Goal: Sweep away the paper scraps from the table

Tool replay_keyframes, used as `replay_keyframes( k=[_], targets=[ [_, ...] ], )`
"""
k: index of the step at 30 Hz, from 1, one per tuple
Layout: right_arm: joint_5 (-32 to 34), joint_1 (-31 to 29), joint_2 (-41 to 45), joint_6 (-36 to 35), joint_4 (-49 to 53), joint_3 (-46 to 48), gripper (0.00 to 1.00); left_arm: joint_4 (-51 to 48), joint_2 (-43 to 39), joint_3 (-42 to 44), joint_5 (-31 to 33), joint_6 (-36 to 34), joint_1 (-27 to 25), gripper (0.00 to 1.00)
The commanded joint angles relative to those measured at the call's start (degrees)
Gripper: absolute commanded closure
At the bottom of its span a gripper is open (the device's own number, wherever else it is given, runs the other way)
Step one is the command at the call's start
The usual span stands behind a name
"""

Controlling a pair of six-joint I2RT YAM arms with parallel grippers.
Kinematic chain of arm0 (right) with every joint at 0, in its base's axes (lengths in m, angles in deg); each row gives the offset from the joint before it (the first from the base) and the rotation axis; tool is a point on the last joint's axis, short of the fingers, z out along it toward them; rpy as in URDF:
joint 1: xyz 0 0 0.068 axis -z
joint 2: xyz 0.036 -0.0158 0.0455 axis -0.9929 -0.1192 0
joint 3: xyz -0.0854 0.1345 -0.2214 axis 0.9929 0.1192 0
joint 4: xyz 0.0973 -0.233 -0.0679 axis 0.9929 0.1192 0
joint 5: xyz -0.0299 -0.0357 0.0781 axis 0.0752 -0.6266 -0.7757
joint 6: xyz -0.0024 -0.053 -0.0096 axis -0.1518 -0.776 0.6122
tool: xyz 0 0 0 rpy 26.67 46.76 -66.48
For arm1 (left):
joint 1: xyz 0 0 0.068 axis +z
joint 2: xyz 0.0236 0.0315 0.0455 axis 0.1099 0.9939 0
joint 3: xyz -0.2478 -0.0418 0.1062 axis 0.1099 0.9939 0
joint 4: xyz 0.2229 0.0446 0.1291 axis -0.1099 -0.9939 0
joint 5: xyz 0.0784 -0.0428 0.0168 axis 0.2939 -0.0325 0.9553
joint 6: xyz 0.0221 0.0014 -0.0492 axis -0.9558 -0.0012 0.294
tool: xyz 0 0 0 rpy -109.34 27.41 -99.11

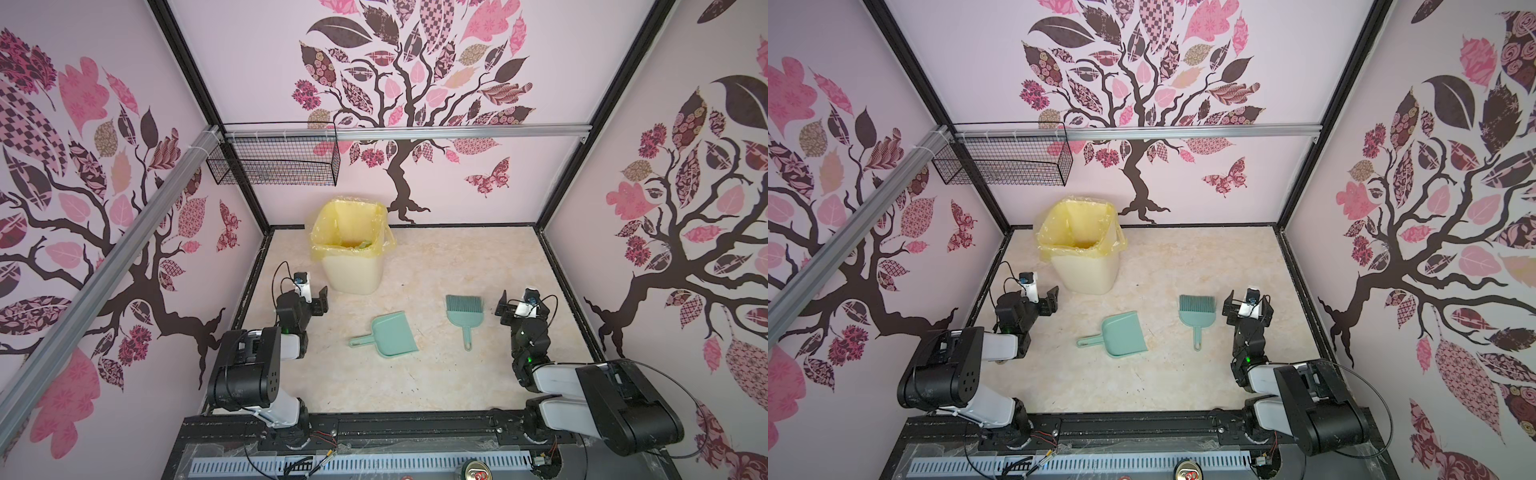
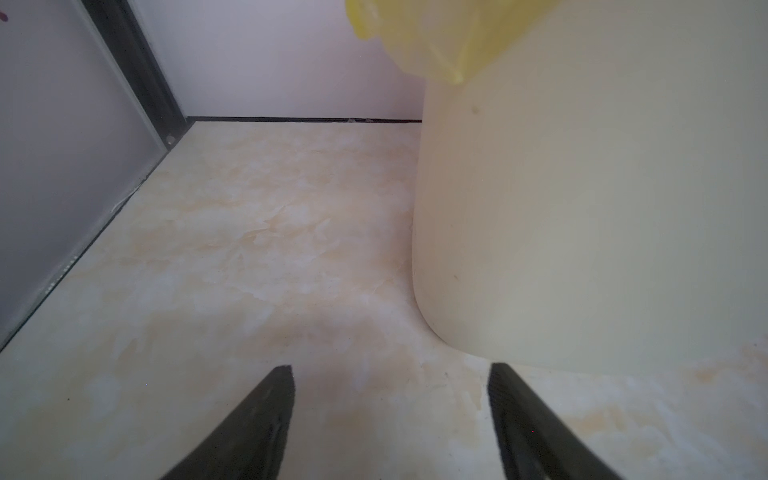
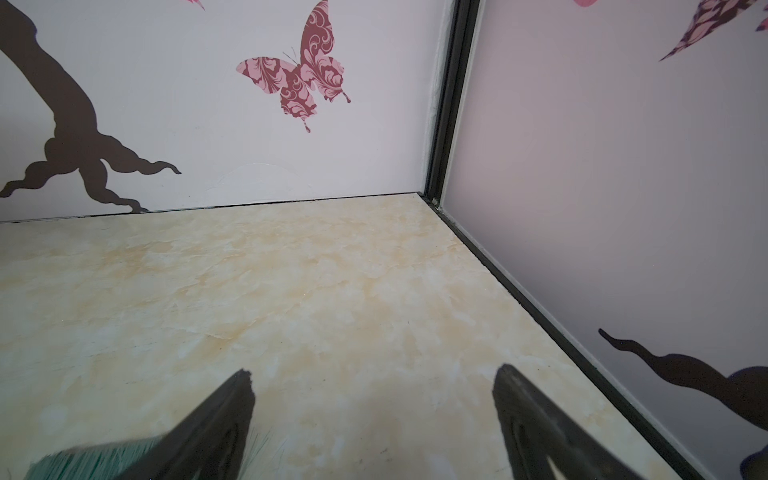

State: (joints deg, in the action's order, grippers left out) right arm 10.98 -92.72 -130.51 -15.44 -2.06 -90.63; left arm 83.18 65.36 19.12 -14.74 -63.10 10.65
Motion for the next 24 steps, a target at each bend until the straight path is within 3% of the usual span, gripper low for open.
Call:
replay_keyframes(
  k=[1,5,9,12,17,24],
  targets=[
    [-4.8,0.3,-0.2,1.6,2.2,-2.4,0.07,1.7,0.1,0.1,0.8,0.1,-0.1,0.04],
    [-6.6,0.7,-7.0,3.1,0.7,-5.8,0.07,1.6,0.1,0.1,0.9,0.1,-0.2,0.04],
    [-6.2,0.9,-19.3,1.9,-14.2,-5.7,0.07,1.6,0.1,0.0,0.8,0.1,-0.2,0.03],
    [-5.5,1.1,-15.7,3.5,-3.5,-8.0,0.01,1.5,0.1,0.0,0.8,0.2,-0.2,0.04],
    [-8.9,4.3,-16.0,6.5,4.3,-12.1,0.00,1.6,0.1,0.1,0.8,0.1,-0.2,0.03],
    [-8.9,4.4,-16.1,6.5,3.3,-11.7,0.00,1.5,0.1,0.0,0.9,0.1,-0.2,0.04]
  ],
)
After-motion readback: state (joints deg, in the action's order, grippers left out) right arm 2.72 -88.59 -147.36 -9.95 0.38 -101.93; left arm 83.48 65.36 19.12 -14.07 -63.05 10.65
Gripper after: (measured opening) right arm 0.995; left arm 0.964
